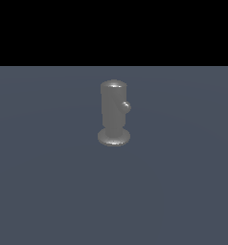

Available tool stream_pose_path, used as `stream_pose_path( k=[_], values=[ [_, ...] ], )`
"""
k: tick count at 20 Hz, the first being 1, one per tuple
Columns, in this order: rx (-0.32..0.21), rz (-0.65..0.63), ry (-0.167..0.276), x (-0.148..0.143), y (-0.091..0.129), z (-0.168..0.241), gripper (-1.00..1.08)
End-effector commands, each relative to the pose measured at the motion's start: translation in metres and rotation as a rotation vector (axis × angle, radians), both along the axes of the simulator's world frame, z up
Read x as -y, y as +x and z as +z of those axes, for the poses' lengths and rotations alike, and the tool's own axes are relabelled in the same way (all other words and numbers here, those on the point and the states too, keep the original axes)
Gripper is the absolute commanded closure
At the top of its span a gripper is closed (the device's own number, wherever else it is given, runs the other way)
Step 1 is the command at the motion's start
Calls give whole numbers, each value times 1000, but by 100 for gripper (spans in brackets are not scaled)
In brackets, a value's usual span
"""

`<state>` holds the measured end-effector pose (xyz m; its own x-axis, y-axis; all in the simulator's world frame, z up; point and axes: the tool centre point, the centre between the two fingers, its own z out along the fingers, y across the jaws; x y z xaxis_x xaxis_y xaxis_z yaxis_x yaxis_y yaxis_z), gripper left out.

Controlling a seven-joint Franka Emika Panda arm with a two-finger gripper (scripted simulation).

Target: Turn on the faucet by rotating a designated handle.

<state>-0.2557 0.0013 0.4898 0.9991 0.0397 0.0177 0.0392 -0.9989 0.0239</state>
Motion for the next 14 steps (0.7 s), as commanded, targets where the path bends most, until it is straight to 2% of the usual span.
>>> stream_pose_path(
  k=[1, 7, 14],
  values=[
    [0, 0, 0, 0, 0, 0, 108],
    [0, 1, 1, -1, 2, -9, 108],
    [-3, 7, 4, -4, 12, -42, 108]
  ],
)
